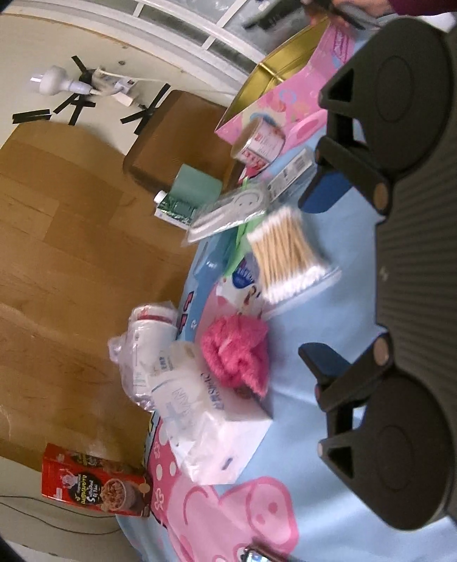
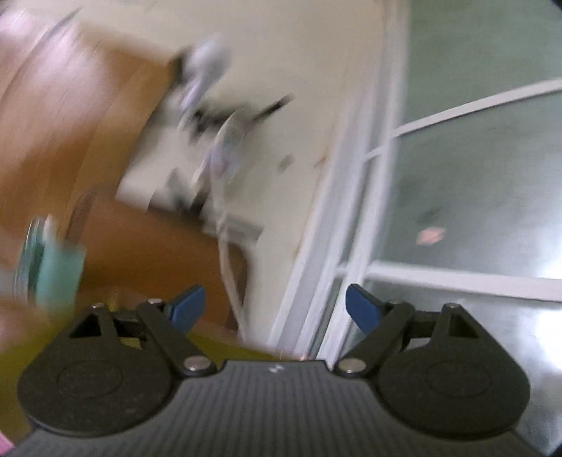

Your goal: Organize soft objects

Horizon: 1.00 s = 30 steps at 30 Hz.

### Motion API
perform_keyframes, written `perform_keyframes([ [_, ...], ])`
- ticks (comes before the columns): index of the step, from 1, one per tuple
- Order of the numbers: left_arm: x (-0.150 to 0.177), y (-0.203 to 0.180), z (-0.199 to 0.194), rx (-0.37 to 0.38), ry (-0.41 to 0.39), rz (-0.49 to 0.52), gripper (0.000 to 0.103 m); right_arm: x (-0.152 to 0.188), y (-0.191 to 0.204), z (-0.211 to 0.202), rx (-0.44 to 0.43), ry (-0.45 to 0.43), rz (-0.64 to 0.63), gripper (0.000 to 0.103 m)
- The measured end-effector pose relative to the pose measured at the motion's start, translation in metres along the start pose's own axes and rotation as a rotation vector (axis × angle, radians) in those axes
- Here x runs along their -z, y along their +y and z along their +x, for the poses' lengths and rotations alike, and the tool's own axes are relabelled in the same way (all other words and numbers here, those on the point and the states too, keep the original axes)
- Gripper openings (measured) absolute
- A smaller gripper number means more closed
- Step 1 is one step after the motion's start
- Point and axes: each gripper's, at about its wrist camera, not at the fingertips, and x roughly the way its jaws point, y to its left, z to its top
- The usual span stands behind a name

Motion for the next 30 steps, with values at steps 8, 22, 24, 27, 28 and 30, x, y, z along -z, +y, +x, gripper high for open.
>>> perform_keyframes([
  [8, -0.007, 0.019, 0.034, 0.123, 0.054, -0.138, 0.078, -0.046, 0.131, -0.044, -0.994, 0.521, 0.301, 0.063],
  [22, 0.018, -0.009, 0.073, 0.31, 0.212, -0.194, 0.043, -0.022, 0.137, -0.086, -1.062, 0.79, 0.465, 0.017],
  [24, 0.026, -0.035, 0.075, 0.343, 0.243, -0.134, 0.044, -0.019, 0.107, -0.11, -1.01, 0.761, 0.455, 0.018],
  [27, 0.041, -0.08, 0.081, 0.422, 0.308, -0.047, 0.046, -0.016, 0.07, -0.141, -0.908, 0.707, 0.43, 0.033],
  [28, 0.046, -0.095, 0.082, 0.442, 0.32, -0.016, 0.046, -0.013, 0.054, -0.149, -0.87, 0.696, 0.431, 0.036],
  [30, 0.054, -0.12, 0.086, 0.473, 0.347, 0.039, 0.047, -0.007, 0.035, -0.158, -0.812, 0.692, 0.422, 0.037],
])
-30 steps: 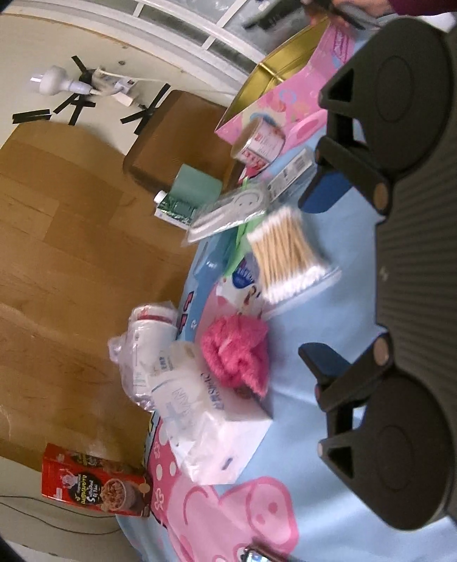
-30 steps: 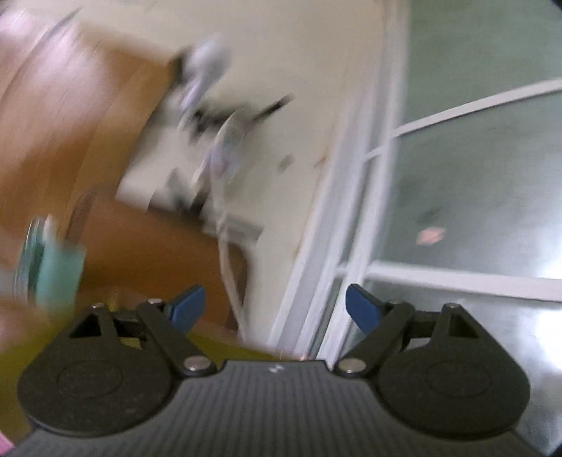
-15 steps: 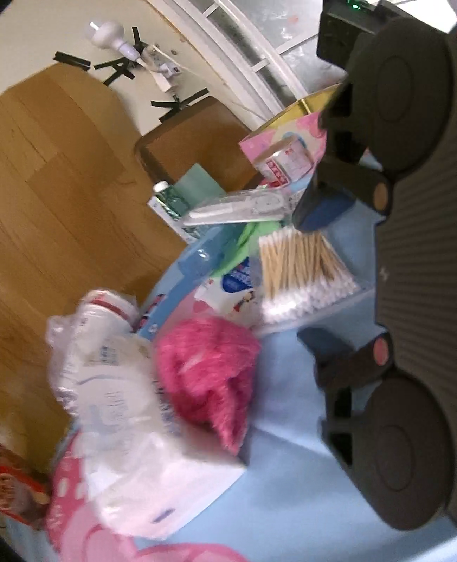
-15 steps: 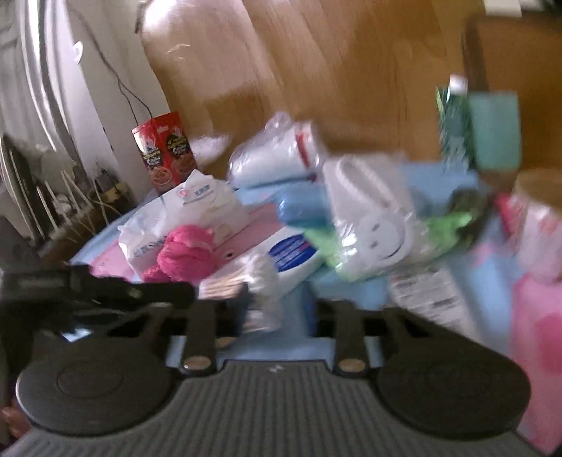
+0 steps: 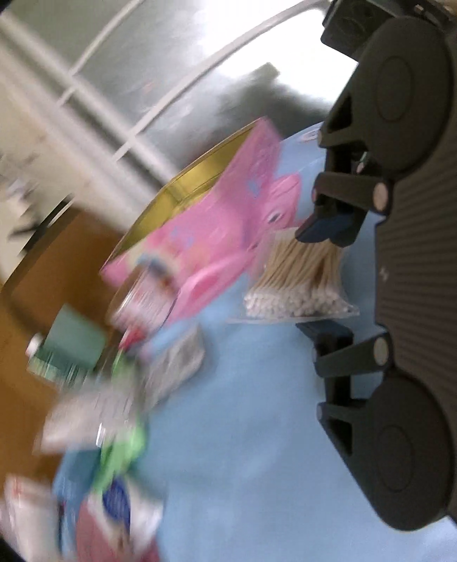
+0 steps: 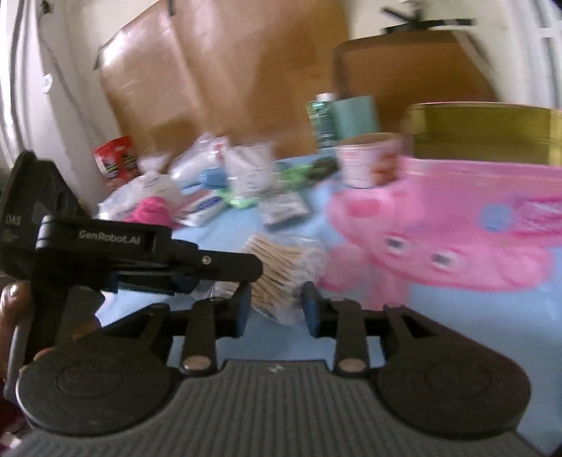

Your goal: Organize soft objects

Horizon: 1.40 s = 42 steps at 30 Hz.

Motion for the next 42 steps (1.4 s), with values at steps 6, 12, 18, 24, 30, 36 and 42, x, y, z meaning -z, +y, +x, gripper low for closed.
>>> perform_keyframes([
  [6, 0.002, -0.053, 0.042, 0.045, 0.102, 0.11, 0.052, 0.014, -0.013, -0.034, 0.144, -0.056, -0.061, 0.057],
  [12, 0.0, -0.056, 0.023, -0.019, 0.051, 0.132, 0.076, 0.022, -0.018, -0.032, 0.207, -0.054, -0.129, 0.061],
  [18, -0.004, -0.049, 0.037, -0.001, 0.127, 0.105, 0.037, 0.027, -0.021, -0.016, 0.174, -0.064, -0.111, 0.055],
  [24, -0.009, -0.08, 0.037, 0.017, 0.08, 0.227, 0.037, 0.027, -0.018, -0.031, 0.262, -0.186, -0.102, 0.051],
  [30, -0.048, -0.126, 0.047, 0.001, -0.015, 0.343, 0.046, -0.003, -0.032, -0.037, 0.347, -0.337, -0.114, 0.051],
  [36, -0.088, -0.156, 0.088, -0.153, -0.141, 0.464, 0.077, -0.065, -0.068, 0.016, 0.486, -0.401, -0.083, 0.057],
  [42, -0.065, -0.105, 0.038, -0.123, -0.195, 0.383, 0.077, -0.041, -0.076, 0.013, 0.502, -0.396, -0.04, 0.056],
])
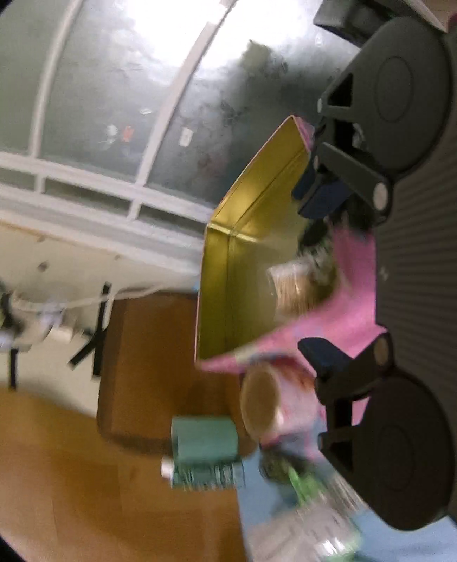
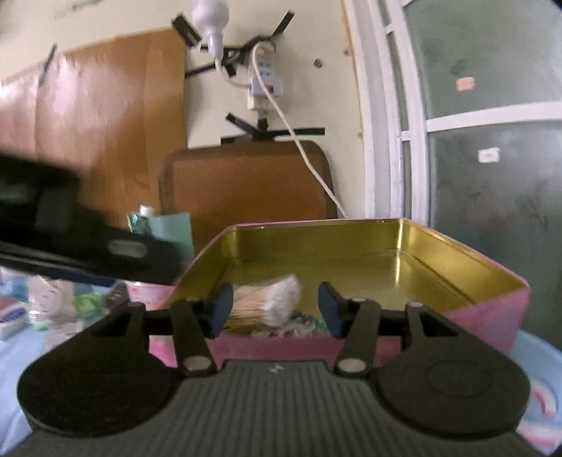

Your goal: Organize soft objects

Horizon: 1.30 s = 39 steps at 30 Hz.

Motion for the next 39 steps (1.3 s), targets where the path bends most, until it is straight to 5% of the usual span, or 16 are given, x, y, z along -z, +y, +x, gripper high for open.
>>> perform_keyframes([
  [3, 0.025, 0.044, -0.036, -0.057, -0.011, -0.072, 0.077, 0.008, 0.009, -0.026, -0.043, -0.039, 0.008, 0.056],
  [7, 0.051, 0.109, -0.073, -0.292, -0.008, -0.143, 0.077, 0.009, 0.049, -0.031, -0.185, -0.033, -0.086, 0.056],
  [14, 0.078, 0.175, -0.105, -0.577, -0.028, -0.169, 0.077, -0.005, 0.123, 0.031, -0.446, 0.166, -0.113, 0.056],
  [15, 0.079, 0.181, -0.105, -0.565, -0.017, -0.207, 0.076, -0.005, 0.135, 0.04, -0.463, 0.185, -0.119, 0.06],
  [17, 0.078, 0.185, -0.109, -0.536, -0.059, -0.228, 0.078, -0.008, 0.159, 0.064, -0.48, 0.21, -0.15, 0.091],
  [19, 0.078, 0.185, -0.11, -0.524, -0.074, -0.226, 0.078, -0.006, 0.184, 0.084, -0.494, 0.227, -0.193, 0.099],
  [22, 0.081, 0.19, -0.115, -0.516, -0.097, -0.255, 0.078, -0.002, 0.214, 0.109, -0.517, 0.272, -0.295, 0.095],
  [23, 0.082, 0.192, -0.117, -0.512, -0.106, -0.271, 0.078, 0.001, 0.221, 0.116, -0.509, 0.301, -0.325, 0.075],
  [24, 0.083, 0.194, -0.118, -0.507, -0.11, -0.282, 0.078, 0.002, 0.224, 0.122, -0.493, 0.336, -0.338, 0.065],
  [26, 0.085, 0.198, -0.122, -0.495, -0.116, -0.292, 0.079, 0.001, 0.223, 0.117, -0.465, 0.35, -0.336, 0.062],
  [30, 0.086, 0.195, -0.123, -0.487, -0.132, -0.284, 0.085, -0.003, 0.198, 0.061, -0.534, 0.318, -0.307, 0.062],
  [34, 0.087, 0.193, -0.127, -0.425, -0.153, -0.27, 0.089, 0.018, 0.16, -0.012, -0.516, 0.253, -0.444, 0.064],
  [39, 0.086, 0.189, -0.126, -0.318, -0.101, -0.276, 0.088, 0.045, 0.123, -0.066, -0.409, 0.213, -0.535, 0.09],
])
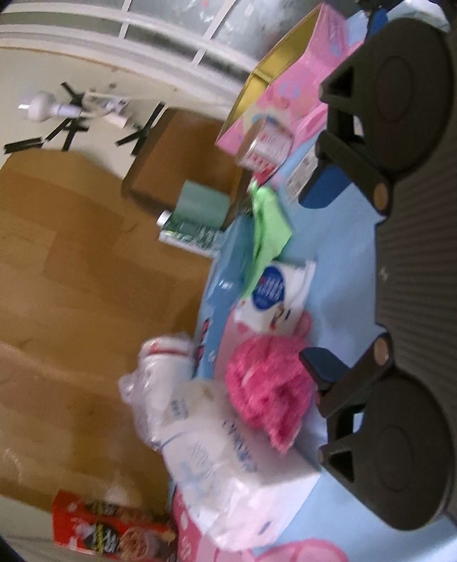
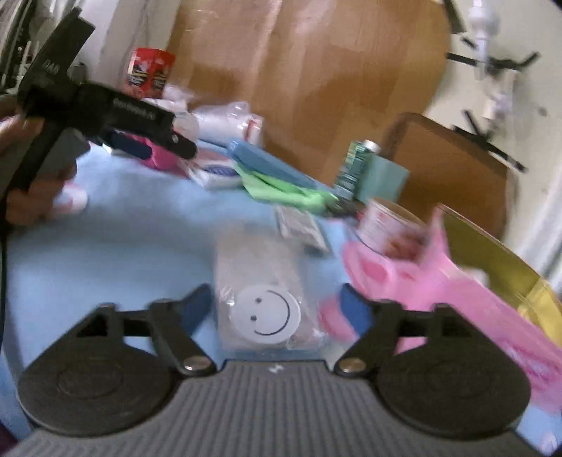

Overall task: Organize soft objects
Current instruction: 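Grasp the smiley-face plastic bag with the right gripper, then drop the smiley-face bag into the pink tin, open the right gripper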

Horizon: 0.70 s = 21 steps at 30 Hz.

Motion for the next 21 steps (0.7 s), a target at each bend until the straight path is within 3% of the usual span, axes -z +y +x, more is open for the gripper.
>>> perform_keyframes([
  [4, 0.007, -0.019, -0.005, 0.115, 0.052, -0.036, 0.082, 0.017, -0.016, -0.018, -0.023, 0.005, 0.145, 0.091],
  [7, 0.013, -0.047, 0.0, 0.211, 0.12, 0.005, 0.079, 0.026, -0.02, -0.015, -0.055, 0.02, 0.239, 0.091],
  [13, 0.035, -0.102, 0.028, 0.255, 0.266, 0.147, 0.076, 0.037, -0.016, -0.009, -0.076, 0.025, 0.277, 0.09],
  [17, 0.055, -0.136, 0.024, 0.297, 0.259, 0.254, 0.075, 0.039, -0.02, -0.012, -0.049, 0.004, 0.296, 0.075],
  [21, 0.046, -0.148, 0.017, 0.33, 0.263, 0.221, 0.067, 0.043, -0.039, -0.018, -0.01, -0.016, 0.38, 0.072],
])
